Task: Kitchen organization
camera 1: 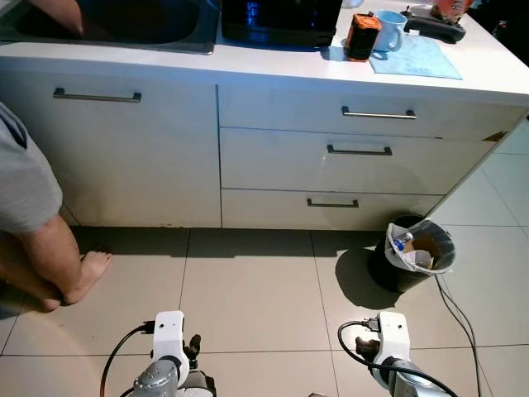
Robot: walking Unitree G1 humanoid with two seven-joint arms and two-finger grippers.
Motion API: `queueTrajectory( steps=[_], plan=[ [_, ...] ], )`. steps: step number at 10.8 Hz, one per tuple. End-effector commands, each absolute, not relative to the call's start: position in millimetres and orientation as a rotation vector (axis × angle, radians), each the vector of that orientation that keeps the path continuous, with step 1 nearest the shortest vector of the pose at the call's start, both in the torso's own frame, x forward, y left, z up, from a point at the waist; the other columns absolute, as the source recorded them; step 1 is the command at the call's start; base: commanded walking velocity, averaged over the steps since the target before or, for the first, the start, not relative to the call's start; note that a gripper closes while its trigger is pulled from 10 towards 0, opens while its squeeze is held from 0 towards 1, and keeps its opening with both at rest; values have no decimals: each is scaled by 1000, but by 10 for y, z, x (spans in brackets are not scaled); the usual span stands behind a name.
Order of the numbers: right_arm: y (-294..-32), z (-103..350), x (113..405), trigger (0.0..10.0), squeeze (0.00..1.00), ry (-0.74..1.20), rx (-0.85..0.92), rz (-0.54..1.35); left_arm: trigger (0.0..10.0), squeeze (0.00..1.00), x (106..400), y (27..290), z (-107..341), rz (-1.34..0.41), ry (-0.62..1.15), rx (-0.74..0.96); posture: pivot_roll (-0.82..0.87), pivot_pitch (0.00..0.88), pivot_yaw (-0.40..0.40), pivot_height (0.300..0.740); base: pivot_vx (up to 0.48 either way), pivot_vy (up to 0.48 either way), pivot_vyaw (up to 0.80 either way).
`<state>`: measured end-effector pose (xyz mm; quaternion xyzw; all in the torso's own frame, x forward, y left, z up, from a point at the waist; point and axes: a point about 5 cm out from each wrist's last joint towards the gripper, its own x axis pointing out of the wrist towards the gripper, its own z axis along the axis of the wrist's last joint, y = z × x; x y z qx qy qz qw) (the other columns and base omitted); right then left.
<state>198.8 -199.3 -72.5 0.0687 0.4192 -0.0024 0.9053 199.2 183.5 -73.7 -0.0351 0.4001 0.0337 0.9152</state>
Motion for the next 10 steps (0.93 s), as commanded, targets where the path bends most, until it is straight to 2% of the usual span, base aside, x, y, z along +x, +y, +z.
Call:
queueTrajectory(
  steps=[1,10],
  plan=[
    [-2062,-759,1908,10000,0,895,141,-28,10000,0,1933,1821,-771,72,843,-74,41,140,-77,723,0,0,0],
    [-2035,-802,1824,10000,0,911,177,-23,10000,0,1891,1805,-801,41,880,-47,46,150,-73,723,0,0,0]
  ],
)
